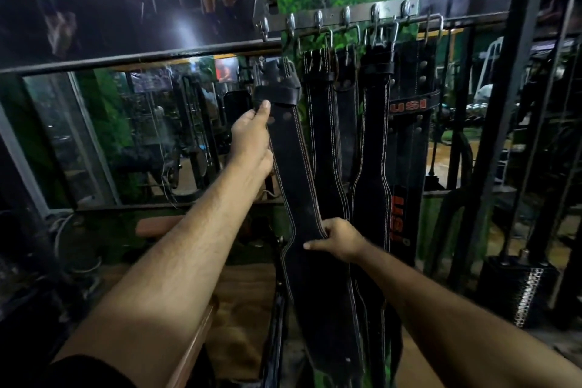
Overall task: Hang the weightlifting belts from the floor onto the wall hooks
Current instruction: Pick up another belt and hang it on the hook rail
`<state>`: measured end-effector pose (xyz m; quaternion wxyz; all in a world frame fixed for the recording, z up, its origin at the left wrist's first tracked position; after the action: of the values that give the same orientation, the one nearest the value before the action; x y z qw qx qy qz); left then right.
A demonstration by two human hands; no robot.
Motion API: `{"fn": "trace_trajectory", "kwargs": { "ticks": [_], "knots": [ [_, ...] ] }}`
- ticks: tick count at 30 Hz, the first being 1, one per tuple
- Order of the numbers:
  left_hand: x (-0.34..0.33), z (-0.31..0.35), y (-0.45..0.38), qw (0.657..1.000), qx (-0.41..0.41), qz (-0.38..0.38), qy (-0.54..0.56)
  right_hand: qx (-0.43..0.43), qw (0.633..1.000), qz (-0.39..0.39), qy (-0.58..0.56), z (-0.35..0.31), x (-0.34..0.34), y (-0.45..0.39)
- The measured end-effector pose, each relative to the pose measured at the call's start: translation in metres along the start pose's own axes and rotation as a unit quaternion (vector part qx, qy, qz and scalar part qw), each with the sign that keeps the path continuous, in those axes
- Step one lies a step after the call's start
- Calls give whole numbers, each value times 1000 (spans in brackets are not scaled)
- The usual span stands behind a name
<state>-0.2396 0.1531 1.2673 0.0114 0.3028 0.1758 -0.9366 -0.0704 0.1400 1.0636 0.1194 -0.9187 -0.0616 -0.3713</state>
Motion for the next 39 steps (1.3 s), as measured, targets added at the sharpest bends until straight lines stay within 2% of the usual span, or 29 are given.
{"fn": "trace_trajectory", "kwargs": {
  "ticks": [4,7,10,14,17,19,21,23,26,30,35,39],
  "knots": [
    [3,-9,-5,1000,8,6,4,99,981,76,-149,-86,52,-16],
    [5,-22,-5,1000,24,14,10,157,963,77,-203,-120,72,-22],
    [5,-25,-4,999,31,2,21,120,981,34,-151,-86,45,-16],
    [8,-28,-3,998,44,0,33,19,992,16,-120,-4,-3,-6],
    [4,-36,13,998,56,7,12,-28,999,-38,22,29,-15,-1],
    [2,-41,19,998,61,1,9,-43,988,-65,134,27,-8,2],
    [-1,-42,20,999,48,11,8,-40,982,-87,166,19,-2,2],
    [-1,-42,13,999,35,4,6,-33,989,-96,110,5,6,2],
    [6,-45,11,999,35,21,-7,-9,996,-59,-69,-19,28,-1],
    [15,-58,15,999,31,34,-27,-1,952,23,-307,-47,69,-13],
    [20,-73,24,999,32,-4,-42,16,925,112,-363,-85,103,-32],
    [28,-80,25,998,41,-26,-31,-19,933,144,-328,-97,110,-46]
  ]
}}
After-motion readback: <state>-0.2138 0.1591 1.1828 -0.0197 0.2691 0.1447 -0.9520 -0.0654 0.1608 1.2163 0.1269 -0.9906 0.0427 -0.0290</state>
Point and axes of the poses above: each hand's wrist, its own y-axis away from the middle knuckle, its own x-axis out of the back of the hand, z = x × y, the point moved 5 cm from there along -y, towards the middle knuckle, and after that the axes turned 8 degrees about y, right-handed, at the moved point
